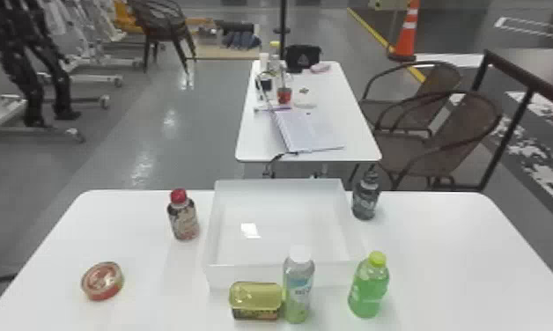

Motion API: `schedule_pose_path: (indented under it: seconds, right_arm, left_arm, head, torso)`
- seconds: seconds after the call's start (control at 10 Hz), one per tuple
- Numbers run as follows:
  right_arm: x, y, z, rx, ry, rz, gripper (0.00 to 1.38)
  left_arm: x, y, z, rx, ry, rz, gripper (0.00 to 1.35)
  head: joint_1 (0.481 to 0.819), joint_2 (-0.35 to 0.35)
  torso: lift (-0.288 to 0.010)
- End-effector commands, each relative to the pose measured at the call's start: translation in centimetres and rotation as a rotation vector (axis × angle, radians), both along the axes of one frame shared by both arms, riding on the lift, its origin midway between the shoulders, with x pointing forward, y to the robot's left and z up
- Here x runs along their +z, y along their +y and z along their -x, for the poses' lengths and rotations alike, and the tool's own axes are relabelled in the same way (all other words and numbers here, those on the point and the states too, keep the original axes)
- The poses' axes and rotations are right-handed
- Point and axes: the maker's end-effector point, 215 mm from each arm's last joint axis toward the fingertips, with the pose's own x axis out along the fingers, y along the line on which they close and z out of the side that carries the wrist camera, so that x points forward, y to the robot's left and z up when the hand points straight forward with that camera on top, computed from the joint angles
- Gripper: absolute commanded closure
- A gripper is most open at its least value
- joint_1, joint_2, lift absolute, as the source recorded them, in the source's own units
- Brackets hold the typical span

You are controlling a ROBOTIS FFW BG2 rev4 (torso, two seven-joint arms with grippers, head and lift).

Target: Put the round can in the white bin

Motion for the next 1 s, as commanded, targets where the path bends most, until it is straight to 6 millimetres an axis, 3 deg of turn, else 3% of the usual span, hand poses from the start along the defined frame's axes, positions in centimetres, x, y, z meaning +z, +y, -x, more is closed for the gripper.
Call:
schedule_pose_path:
  seconds: [0.0, 0.6, 0.9]
  right_arm:
    - [0.0, 0.0, 0.0, 0.0, 0.001, 0.0, 0.06]
    - [-0.1, 0.0, 0.1, 0.0, 0.003, 0.0, 0.06]
    - [-0.2, 0.0, 0.1, -0.002, 0.004, -0.002, 0.06]
  left_arm:
    - [0.0, 0.0, 0.1, 0.001, 0.0, 0.002, 0.13]
    - [-0.4, 0.1, 0.3, 0.01, 0.004, 0.02, 0.13]
    - [-1.0, 1.7, 1.5, 0.114, 0.014, 0.032, 0.13]
  head:
    - [0.549, 0.0]
    - [0.549, 0.0]
    - [0.549, 0.0]
  torso:
    - [-0.1]
    - [-0.1]
    - [-0.1]
